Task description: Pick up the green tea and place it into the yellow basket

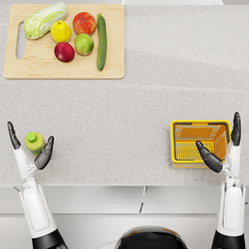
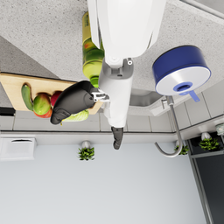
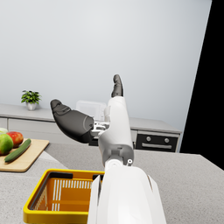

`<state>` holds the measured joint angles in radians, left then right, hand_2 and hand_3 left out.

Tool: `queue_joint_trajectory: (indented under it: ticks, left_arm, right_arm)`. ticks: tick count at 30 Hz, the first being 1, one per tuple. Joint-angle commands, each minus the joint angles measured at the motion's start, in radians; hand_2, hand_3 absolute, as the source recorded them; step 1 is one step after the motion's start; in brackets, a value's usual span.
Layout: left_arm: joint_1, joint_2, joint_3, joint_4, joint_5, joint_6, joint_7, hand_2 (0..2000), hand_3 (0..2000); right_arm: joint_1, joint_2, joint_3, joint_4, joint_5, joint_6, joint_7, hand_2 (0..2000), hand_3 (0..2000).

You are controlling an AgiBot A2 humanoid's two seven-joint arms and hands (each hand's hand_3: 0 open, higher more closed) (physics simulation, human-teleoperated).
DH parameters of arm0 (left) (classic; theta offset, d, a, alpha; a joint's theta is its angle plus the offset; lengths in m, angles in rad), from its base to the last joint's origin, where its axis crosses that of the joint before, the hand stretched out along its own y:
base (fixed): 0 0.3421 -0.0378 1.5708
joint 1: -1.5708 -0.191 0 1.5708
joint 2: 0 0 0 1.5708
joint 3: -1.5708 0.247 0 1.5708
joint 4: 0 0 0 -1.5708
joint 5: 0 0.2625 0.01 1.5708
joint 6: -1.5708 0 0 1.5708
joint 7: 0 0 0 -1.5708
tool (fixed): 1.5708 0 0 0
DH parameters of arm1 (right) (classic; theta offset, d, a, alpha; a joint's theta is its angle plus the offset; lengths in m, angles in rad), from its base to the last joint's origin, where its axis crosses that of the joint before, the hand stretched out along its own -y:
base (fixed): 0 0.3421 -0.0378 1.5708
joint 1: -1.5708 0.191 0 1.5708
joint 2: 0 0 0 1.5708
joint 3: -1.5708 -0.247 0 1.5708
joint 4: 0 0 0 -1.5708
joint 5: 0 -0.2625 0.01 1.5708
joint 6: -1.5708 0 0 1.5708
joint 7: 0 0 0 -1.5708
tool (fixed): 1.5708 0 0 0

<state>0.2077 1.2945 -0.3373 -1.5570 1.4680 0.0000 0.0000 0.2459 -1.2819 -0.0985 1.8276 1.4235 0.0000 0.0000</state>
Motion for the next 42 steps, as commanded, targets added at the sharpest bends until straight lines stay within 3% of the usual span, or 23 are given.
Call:
queue_joint_trajectory:
  ticks: [1, 8, 13, 15, 16, 17, 18, 19, 23, 26, 32, 42]
  left_arm:
    - [0.007, -0.001, 0.035, 0.16, 0.0, 0.0, 0.0, 0, 0]
    - [0.134, -0.015, 0.066, 0.521, 0.001, 0.0, 0.0, 0, 0]
    - [0.185, -0.015, 0.066, 0.654, 0.001, 0.001, 0.0, 0, 0]
    - [0.203, -0.015, 0.074, 0.695, 0.001, 0.0, 0.0, 0, 0]
    - [0.21, -0.014, 0.079, 0.715, 0.001, 0.0, 0.0, 0, 0]
    - [0.213, -0.013, 0.086, 0.705, 0.001, 0.0, 0.0, 0, 0]
    - [0.176, -0.006, 0.071, 0.628, 0.001, 0.0, 0.0, 1361, 327]
    - [0.169, -0.004, 0.063, 0.603, 0.001, 0.0, 0.0, 2000, 653]
    - [0.109, 0.016, 0.033, 0.316, 0.002, -0.027, 0.005, 2000, 1960]
    - [0.105, 0.021, 0.067, 0.134, 0.001, -0.042, -0.003, 2000, 2000]
    - [0.168, 0.021, 0.297, -0.119, 0.001, -0.049, -0.002, 2000, 2000]
    - [0.351, 0.125, 0.55, -0.099, 0.001, -0.06, -0.005, 2000, 2000]
  right_arm:
    - [0.01, -0.001, 0.016, 0.016, 0.0, 0.0, 0.0, 0, 0]
    - [0.007, -0.011, 0.019, 0.038, 0.001, 0.0, 0.0, 0, 0]
    - [-0.106, -0.016, 0.036, -0.041, 0.001, 0.0, 0.0, 0, 0]
    - [-0.07, -0.019, 0.026, -0.002, 0.001, 0.0, 0.0, 0, 0]
    - [0.005, 0.003, 0.034, 0.046, 0.001, 0.0, 0.0, 0, 0]
    - [-0.001, -0.002, 0.034, 0.05, 0.001, 0.0, 0.0, 0, 0]
    - [-0.002, -0.011, 0.032, 0.05, 0.001, 0.0, 0.0, 0, 0]
    - [-0.011, -0.013, 0.018, -0.003, 0.001, 0.0, 0.0, 0, 0]
    - [-0.008, -0.021, 0.074, -0.027, 0.0, 0.0, 0.0, 0, 0]
    - [-0.015, -0.026, 0.168, -0.042, 0.0, 0.0, 0.0, 0, 0]
    - [0.074, -0.107, 0.377, -0.048, 0.001, 0.0, 0.0, 0, 0]
    - [0.169, -0.2, 0.532, -0.183, 0.001, 0.0, 0.0, 0, 0]
